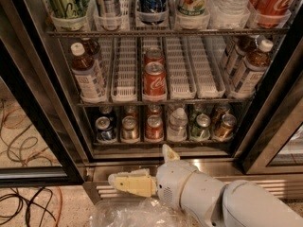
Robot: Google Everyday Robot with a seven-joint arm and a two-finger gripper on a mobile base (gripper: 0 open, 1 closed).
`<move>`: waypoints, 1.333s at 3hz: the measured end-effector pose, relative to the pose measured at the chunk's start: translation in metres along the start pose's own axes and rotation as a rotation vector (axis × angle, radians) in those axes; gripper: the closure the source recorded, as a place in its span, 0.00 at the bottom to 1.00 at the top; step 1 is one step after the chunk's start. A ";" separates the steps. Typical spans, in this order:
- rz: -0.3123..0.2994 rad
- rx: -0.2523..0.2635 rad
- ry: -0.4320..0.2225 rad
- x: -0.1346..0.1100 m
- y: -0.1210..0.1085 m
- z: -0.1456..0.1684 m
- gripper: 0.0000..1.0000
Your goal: Pick coke can from middle shelf of fridge
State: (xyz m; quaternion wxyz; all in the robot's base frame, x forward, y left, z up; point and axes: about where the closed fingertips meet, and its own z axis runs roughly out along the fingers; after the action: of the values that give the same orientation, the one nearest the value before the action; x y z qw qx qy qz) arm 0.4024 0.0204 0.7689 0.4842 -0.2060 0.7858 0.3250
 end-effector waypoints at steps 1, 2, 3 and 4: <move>-0.005 0.029 -0.040 -0.002 -0.003 0.003 0.00; -0.121 0.163 -0.135 -0.043 -0.022 -0.007 0.00; -0.273 0.308 -0.192 -0.087 -0.041 -0.029 0.00; -0.273 0.308 -0.192 -0.087 -0.041 -0.029 0.00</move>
Offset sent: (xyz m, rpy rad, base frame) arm 0.0585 -0.0577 0.0893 -0.1678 -0.3930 -0.3224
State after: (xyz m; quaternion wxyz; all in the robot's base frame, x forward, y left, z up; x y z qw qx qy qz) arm 0.4491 -0.0289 0.8432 0.6218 -0.2021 0.7415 0.1506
